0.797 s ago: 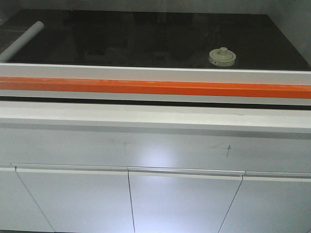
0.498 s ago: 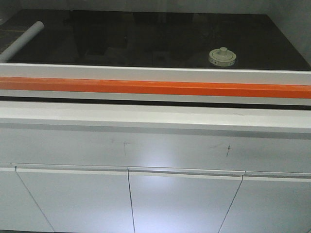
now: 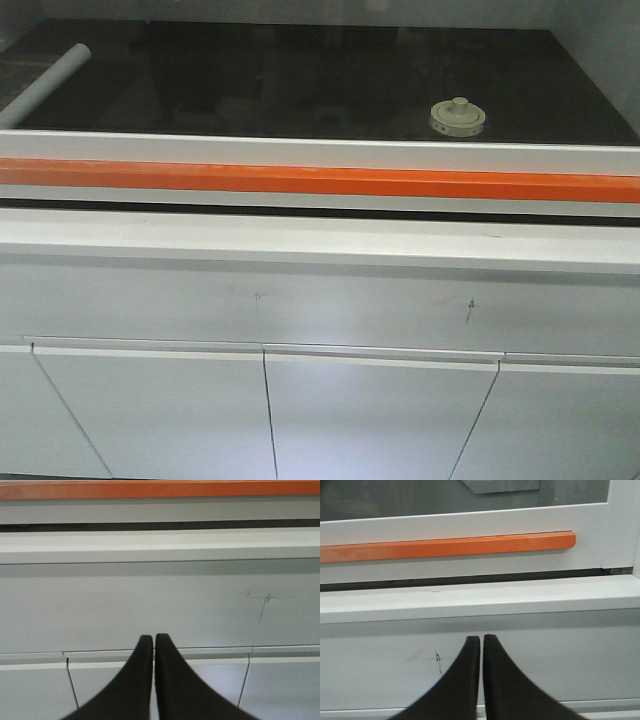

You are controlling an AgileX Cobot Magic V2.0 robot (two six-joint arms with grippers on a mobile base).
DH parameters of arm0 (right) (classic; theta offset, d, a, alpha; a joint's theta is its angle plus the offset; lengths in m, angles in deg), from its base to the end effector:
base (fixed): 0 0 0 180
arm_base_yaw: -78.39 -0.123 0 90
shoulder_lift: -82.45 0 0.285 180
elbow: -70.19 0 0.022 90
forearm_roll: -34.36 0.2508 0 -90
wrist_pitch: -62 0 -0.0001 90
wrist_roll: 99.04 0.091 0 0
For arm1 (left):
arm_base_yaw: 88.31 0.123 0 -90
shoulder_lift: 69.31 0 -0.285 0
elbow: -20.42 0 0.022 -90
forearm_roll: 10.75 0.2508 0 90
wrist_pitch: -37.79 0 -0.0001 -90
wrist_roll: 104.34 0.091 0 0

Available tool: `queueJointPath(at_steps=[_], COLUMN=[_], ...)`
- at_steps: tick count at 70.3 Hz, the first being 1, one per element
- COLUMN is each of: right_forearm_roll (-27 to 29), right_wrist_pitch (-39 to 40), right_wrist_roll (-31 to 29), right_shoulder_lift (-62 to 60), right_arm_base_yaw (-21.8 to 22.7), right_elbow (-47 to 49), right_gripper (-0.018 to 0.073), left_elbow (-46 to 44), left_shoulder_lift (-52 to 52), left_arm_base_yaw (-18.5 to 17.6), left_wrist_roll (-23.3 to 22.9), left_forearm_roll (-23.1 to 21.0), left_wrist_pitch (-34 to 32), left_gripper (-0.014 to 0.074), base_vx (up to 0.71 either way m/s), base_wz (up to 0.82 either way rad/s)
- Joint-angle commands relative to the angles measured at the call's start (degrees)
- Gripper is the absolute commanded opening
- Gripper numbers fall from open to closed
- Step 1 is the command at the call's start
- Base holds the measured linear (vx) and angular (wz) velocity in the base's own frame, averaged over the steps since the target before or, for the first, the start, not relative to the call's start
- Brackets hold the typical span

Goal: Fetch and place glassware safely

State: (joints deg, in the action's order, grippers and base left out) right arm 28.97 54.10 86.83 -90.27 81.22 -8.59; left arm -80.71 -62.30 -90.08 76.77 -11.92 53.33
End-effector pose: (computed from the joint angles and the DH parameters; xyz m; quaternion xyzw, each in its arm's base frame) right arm 0.0566 -0.0040 0.1920 0.0258 0.7305 -0.0184 0.6822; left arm 0.0548 -0.0022 0.1796 0.0136 0.7738 -0.0120 0.6332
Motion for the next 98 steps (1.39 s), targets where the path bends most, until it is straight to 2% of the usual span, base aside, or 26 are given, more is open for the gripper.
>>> queueJointPath(at_steps=[1, 23, 42, 50, 55, 60, 67, 76, 89, 98], right_forearm_roll=[-0.2, -0.2, 0.6, 0.6, 0.6, 0.6, 0.6, 0.4, 0.4, 0.4], right_wrist_pitch=[4.3, 4.7, 6.4, 12.6, 22.0, 26.5, 25.1, 21.7, 18.1, 15.4], right_wrist_roll=[-0.2, -0.2, 0.0, 0.0, 0.0, 0.0, 0.0, -1.2, -2.3, -2.1], right_shoulder_lift=[-0.7, -0.7, -0.7, -0.7, -0.7, -0.7, -0.1, 3.6, 14.7, 23.0], right_arm_base_yaw=[0.3, 0.3, 0.3, 0.3, 0.3, 0.3, 0.3, 0.3, 0.3, 0.3], right_elbow=[-1.0, -1.0, -1.0, -0.9, -0.9, 0.3, 5.0, 14.5, 29.3, 36.1], right_gripper=[-0.0008, -0.0008, -0.0008, -0.0008, -0.0008, -0.0006, -0.0004, -0.0004, -0.0004, -0.0004], left_elbow=[1.6, 1.5, 1.6, 1.4, 0.7, -0.9, -6.5, -17.7, -35.7, -44.3], left_shoulder_lift=[-0.5, -0.5, -0.5, -0.5, -0.5, -0.5, -0.2, 4.5, 19.2, 29.6], left_arm_base_yaw=[-0.3, -0.3, -0.3, -0.3, -0.3, -0.3, -0.3, -0.3, -0.3, -0.3], left_wrist_roll=[-0.3, -0.3, -0.4, -2.3, -4.8, -6.8, -6.8, -6.6, -6.6, -6.8], left_forearm_roll=[-0.4, -0.4, -0.4, -0.9, -1.1, -1.1, -1.0, 2.1, 10.6, 11.6], left_wrist_pitch=[-4.1, -4.7, -12.6, -18.7, -25.0, -30.8, -30.4, -24.6, -23.4, -23.4], left_gripper=[-0.0007, -0.0007, -0.0007, -0.0007, -0.0007, -0.0007, -0.0007, -0.0007, -0.0007, -0.0007], base_vx=[0.0, 0.0, 0.0, 0.0, 0.0, 0.0, 0.0, 0.0, 0.0, 0.0], base_wz=[0.0, 0.0, 0.0, 0.0, 0.0, 0.0, 0.0, 0.0, 0.0, 0.0])
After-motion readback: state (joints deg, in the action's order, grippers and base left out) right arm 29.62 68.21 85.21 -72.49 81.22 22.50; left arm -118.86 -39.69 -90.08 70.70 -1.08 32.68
